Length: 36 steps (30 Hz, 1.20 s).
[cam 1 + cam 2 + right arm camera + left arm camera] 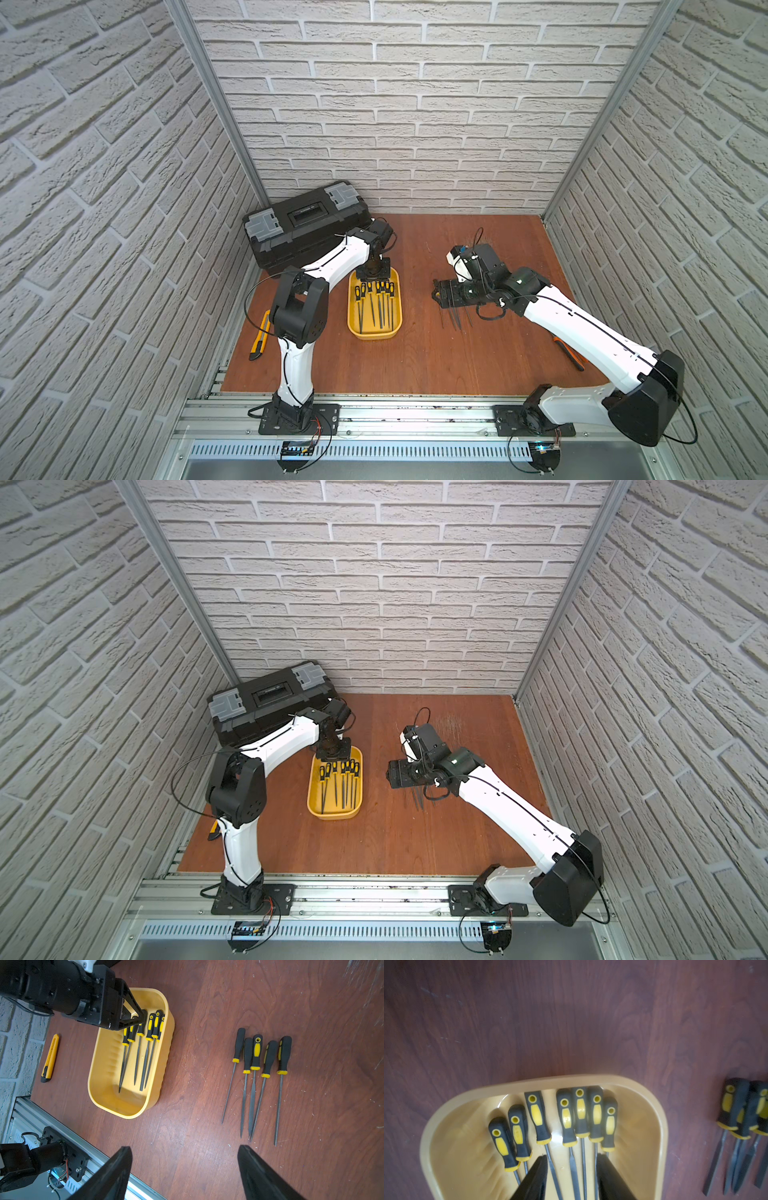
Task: Take the file tool out of the storage box
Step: Pick up the file tool from the storage box.
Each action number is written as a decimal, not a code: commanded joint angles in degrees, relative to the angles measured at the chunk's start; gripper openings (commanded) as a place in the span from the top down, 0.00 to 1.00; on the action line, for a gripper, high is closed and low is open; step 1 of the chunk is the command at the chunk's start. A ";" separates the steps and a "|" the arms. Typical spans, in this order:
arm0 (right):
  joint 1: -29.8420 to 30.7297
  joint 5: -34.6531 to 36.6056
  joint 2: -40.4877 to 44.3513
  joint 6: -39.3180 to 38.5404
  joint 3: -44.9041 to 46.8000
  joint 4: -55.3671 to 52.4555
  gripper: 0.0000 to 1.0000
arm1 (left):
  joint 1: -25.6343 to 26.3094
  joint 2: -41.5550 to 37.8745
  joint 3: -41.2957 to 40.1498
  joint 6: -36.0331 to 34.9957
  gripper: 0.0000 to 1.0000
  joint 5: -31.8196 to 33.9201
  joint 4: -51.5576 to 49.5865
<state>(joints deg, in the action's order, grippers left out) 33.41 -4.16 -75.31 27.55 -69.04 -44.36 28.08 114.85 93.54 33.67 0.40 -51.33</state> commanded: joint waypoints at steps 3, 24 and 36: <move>-0.53 -0.04 1.39 -0.44 1.44 1.31 0.16 | -0.29 2.57 1.69 0.87 0.59 1.27 -0.75; -1.18 -3.45 3.40 -0.74 1.93 2.44 0.02 | -0.67 6.92 1.71 0.24 0.67 1.96 0.25; -1.46 -2.85 4.49 -0.57 2.41 2.35 0.02 | -0.67 8.60 2.41 -0.40 0.73 3.20 -0.35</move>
<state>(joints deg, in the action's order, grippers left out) 32.38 -6.76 -72.16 27.38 -67.16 -43.75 27.77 122.43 94.59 34.04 2.59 -51.03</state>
